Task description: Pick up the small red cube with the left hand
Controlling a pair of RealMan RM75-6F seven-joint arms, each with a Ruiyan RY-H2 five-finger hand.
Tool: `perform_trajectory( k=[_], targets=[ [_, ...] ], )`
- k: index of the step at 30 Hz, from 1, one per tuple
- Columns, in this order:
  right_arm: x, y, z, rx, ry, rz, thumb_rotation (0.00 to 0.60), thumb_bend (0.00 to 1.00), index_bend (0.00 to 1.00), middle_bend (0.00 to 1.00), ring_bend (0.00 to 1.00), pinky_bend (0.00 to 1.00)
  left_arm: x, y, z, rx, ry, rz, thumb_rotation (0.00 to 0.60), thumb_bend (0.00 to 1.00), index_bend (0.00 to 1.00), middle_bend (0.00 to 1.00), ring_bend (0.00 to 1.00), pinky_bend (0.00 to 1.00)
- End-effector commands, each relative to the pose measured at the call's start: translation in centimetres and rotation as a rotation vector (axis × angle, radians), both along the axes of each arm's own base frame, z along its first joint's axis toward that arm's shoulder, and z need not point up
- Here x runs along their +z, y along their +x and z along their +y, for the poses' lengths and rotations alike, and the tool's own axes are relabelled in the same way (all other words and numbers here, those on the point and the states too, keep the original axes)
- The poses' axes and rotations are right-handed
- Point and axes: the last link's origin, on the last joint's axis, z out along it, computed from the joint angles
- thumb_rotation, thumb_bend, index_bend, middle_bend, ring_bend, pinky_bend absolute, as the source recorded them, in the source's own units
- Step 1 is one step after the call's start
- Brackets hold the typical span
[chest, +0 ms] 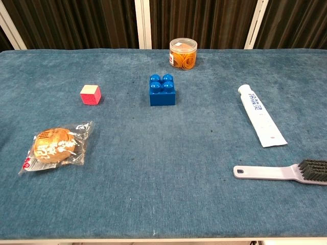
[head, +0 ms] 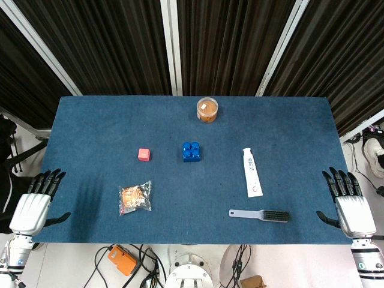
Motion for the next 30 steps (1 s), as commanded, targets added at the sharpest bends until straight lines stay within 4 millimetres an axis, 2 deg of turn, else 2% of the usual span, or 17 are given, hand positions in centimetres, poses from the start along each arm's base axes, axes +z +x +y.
perform_trajectory(
  k=[1,5,9,13,16,20,24,30],
  targets=[
    [0.0,0.0,0.0,-0.002,0.002,0.001,0.6,0.3,0.0,0.0,0.0,0.02,-0.1,0.0,0.0,-0.002,-0.003,0.0,0.6,0.07,0.0,0.03,0.0,0.08],
    [-0.1,-0.1,0.0,-0.009,0.001,0.004,0.6,0.3,0.0,0.0,0.0,0.02,-0.5,0.4,0.6,-0.036,-0.025,-0.011,0.6,0.07,0.0,0.03,0.0,0.08],
    [-0.3,-0.2,-0.5,-0.024,0.001,0.012,0.6,0.3,0.0,0.0,0.0,0.02,-2.2,1.9,3.0,-0.149,-0.089,-0.139,0.6,0.09,0.01,0.03,0.0,0.08],
    [-0.6,-0.3,-1.0,-0.043,0.006,0.022,0.6,0.3,0.0,0.0,0.0,0.02,-4.6,4.1,7.6,-0.213,-0.16,-0.25,0.6,0.14,0.08,0.03,0.0,0.08],
    [-0.8,-0.3,-1.3,-0.052,0.005,0.027,0.6,0.3,0.0,0.0,0.0,0.03,-6.2,5.5,11.3,-0.191,-0.205,-0.3,0.6,0.18,0.1,0.06,0.0,0.08],
    [-0.7,-0.4,-1.7,-0.066,0.002,0.024,0.6,0.3,0.0,0.0,0.0,0.03,-8.4,7.0,15.2,-0.154,-0.229,-0.323,0.6,0.18,0.11,0.08,0.0,0.08],
    [-0.4,-0.7,-2.1,-0.082,-0.002,0.019,0.6,0.3,0.0,0.0,0.0,0.03,-10.5,7.6,17.4,-0.115,-0.25,-0.354,0.6,0.19,0.14,0.1,0.01,0.08],
    [-0.3,-0.7,-2.2,-0.088,-0.006,0.014,0.6,0.3,0.0,0.0,0.0,0.03,-12.9,8.1,19.0,-0.093,-0.264,-0.326,0.6,0.19,0.16,0.13,0.02,0.08]
  ],
)
